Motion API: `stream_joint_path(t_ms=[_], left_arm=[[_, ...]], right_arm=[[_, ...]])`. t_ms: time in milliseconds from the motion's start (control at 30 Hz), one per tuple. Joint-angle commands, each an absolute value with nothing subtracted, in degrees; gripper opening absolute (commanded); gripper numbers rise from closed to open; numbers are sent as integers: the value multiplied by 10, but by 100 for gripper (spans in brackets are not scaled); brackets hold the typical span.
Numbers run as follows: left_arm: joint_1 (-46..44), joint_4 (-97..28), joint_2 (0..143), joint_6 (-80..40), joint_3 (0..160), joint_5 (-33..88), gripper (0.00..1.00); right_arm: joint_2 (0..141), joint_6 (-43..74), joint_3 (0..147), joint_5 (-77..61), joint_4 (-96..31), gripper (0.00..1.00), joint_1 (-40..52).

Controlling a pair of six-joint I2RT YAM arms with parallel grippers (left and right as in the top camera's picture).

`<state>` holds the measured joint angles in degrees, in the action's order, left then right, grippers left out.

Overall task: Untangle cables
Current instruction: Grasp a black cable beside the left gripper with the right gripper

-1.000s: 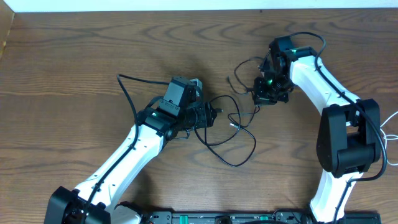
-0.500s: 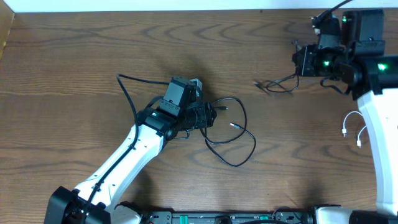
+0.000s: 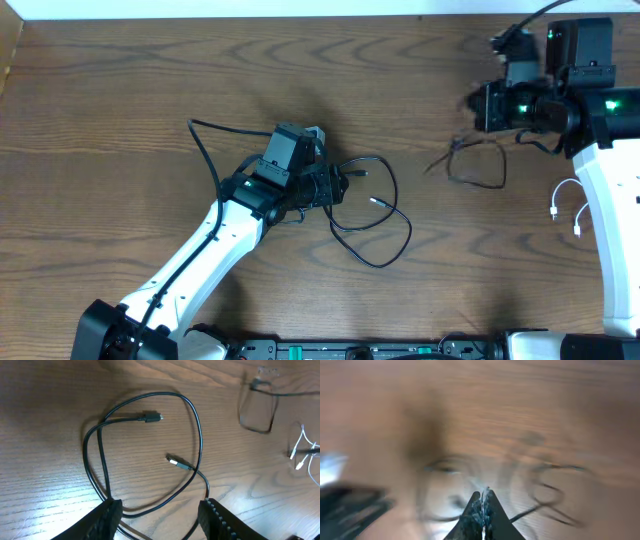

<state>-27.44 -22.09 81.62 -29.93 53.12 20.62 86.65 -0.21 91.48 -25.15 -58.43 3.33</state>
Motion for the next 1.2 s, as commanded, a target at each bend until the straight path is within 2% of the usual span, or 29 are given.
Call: stream_joint_path(t_ms=[0,67,167,233,333,433,467,500,533,567,633,733,933,1167], left_arm=[[-275,-200,818,-264,536,245,54],[-275,-154,818,-226,536,333,54],[-275,-93,818,-223,536,388,55],[-275,-77,818,-226,536,380,55],[-275,-79,818,-226,536,355,55],[-275,-89,819,-227,536,349,55],[-275,-92,819,-227,536,349,56],[-275,-99,820,-227,536,348,55],[-275,-105,821,-227,536,342,55],[-275,-116,820,-227,536,331,56],[-275,-128,821,-227,536,323,56],[-275,-136,821,-227,536,323,56],[-275,-141,821,-227,536,323,56],[-275,-141,821,-228,536,323,55]], right_arm=[[867,-69,914,-461,-575,1,34],[867,-60,914,-471,-572,1,34],[867,-45,914,-463,-570,1,34],[867,-30,914,-400,-578,3,34],[872,31,909,-211,-627,7,34],[875,91,878,-122,-661,15,34],[875,105,866,-119,-663,21,34],[875,132,839,-120,-662,31,34],[875,152,819,-119,-657,35,34],[875,184,784,-119,-639,41,34],[875,236,722,-138,-586,46,34],[875,269,639,-210,-480,46,35],[875,358,539,-216,-344,47,41],[876,442,456,-199,-105,48,101]])
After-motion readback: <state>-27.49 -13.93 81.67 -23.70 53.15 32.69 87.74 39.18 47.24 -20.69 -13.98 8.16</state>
